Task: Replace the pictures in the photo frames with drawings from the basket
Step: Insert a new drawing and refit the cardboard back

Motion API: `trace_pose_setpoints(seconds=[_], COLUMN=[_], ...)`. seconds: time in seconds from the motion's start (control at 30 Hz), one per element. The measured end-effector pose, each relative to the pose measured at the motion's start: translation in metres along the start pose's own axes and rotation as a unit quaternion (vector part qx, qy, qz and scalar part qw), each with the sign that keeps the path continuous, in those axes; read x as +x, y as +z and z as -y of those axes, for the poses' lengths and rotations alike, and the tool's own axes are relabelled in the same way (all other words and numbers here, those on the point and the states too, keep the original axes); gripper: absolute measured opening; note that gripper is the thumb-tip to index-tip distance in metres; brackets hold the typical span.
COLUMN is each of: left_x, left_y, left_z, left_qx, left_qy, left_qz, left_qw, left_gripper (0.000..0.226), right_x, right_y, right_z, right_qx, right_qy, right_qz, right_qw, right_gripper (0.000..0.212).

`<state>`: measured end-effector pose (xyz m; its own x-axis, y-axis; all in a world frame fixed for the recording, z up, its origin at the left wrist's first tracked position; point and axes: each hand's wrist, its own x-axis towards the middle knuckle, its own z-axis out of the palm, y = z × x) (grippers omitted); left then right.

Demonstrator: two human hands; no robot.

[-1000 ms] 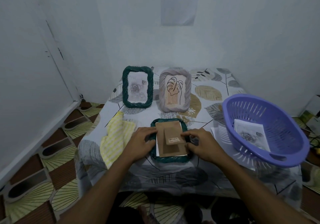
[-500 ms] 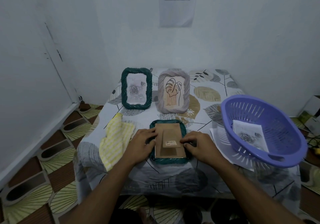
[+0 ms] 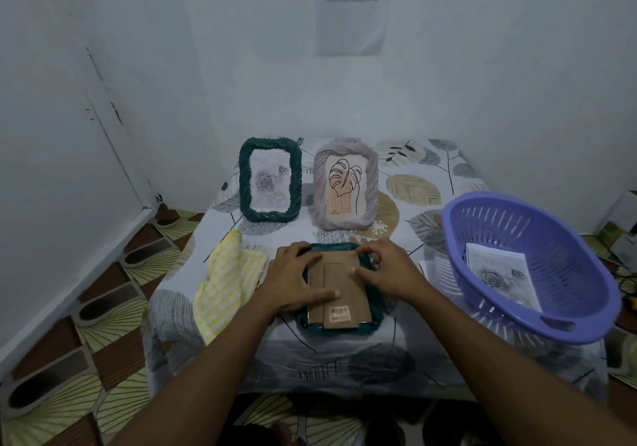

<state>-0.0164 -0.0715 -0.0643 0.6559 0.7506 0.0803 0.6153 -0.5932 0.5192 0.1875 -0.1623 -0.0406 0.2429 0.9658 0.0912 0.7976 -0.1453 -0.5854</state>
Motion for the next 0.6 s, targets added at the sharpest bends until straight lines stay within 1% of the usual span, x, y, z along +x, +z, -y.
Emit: trace_pose_setpoints(seconds=[0.1,0.23,0.37,0.47,0.6], left_x=[-0.001,0.001,0.002,0.002,-0.004], left_y=[0.001,0.003,0.002,0.0,0.003], left_z=[0.002,0.004,0.005,0.003,0.005], left_qx=[0.016,0.002,-0.015,-0.021,-0.066], left_qy=[0.002,0.003,-0.002,0.002,0.003], left_qz=[-0.012,-0.016,-0.021,-0.019,-0.041], left_qw=[1.0,1.0,1.0,1.0,0.997], left_gripper=[0.109,0.113,0.114,0.116,0.114], right_x=[0.005,0.012,0.018,0.02,0.02], right_y=[0.004,0.004,0.002,0.003,0.004], right_z=[-0.004,-0.006,-0.008,-0.01,-0.012], right_qx=[-0.009,-0.024,-0.022,-0.014,-0.02], right_qy=[0.007,0.013,0.015,0.024,0.008], right_qz=[0.024,0.057,0.084,0.081,0.068], right_qw=[1.0,0.998,0.996,0.996,0.997], right_gripper=[0.063,0.075,0.077,0.077,0.066])
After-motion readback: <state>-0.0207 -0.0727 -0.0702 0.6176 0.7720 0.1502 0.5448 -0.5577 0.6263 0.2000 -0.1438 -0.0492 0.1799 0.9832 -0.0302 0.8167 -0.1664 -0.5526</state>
